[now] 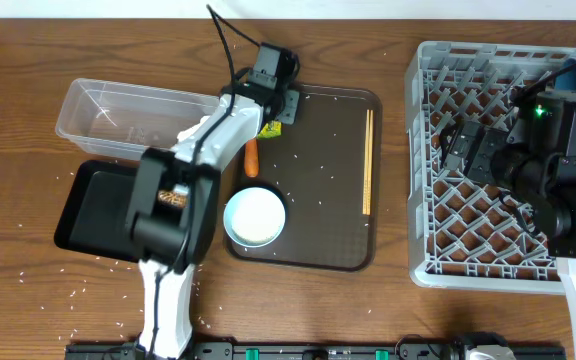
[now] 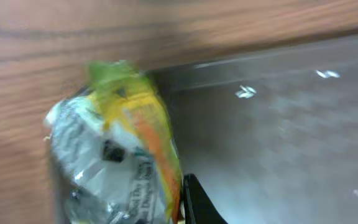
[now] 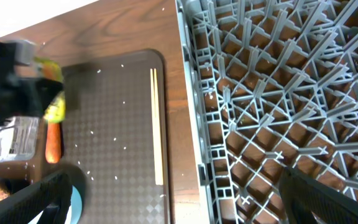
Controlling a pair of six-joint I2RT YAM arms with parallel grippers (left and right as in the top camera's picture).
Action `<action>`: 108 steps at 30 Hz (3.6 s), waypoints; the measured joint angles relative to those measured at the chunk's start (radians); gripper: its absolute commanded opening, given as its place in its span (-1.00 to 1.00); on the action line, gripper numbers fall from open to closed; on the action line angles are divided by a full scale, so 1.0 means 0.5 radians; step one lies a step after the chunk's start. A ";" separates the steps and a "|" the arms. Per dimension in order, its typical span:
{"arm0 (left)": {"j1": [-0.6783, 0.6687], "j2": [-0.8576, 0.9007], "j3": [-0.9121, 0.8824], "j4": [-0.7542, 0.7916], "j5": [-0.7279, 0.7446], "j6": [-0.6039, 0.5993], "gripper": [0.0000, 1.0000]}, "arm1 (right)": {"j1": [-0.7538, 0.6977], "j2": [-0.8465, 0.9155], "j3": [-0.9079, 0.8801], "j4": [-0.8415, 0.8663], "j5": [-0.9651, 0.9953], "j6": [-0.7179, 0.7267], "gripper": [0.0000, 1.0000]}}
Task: Sort waste into correct bins and load items into the dishwasher rack
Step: 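Move the wrapper left and release it into the clear bin, then reach the right gripper to the wooden chopsticks and grasp them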
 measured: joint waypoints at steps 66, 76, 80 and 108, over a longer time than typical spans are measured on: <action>0.190 -1.260 -0.231 -1.666 0.019 -0.456 0.58 | 0.256 0.417 -0.004 -0.025 -0.143 0.021 0.04; 0.269 -1.445 -0.231 -1.814 0.012 -0.448 0.63 | 0.625 1.202 -0.021 0.220 0.067 0.219 -0.09; 0.362 -1.653 -0.231 -1.839 0.010 -0.443 0.96 | 0.624 1.439 -0.025 0.365 0.045 0.259 -0.13; 0.385 -1.775 -0.230 -1.844 0.011 -0.442 0.96 | 0.625 1.737 -0.029 0.576 -0.005 0.205 -0.20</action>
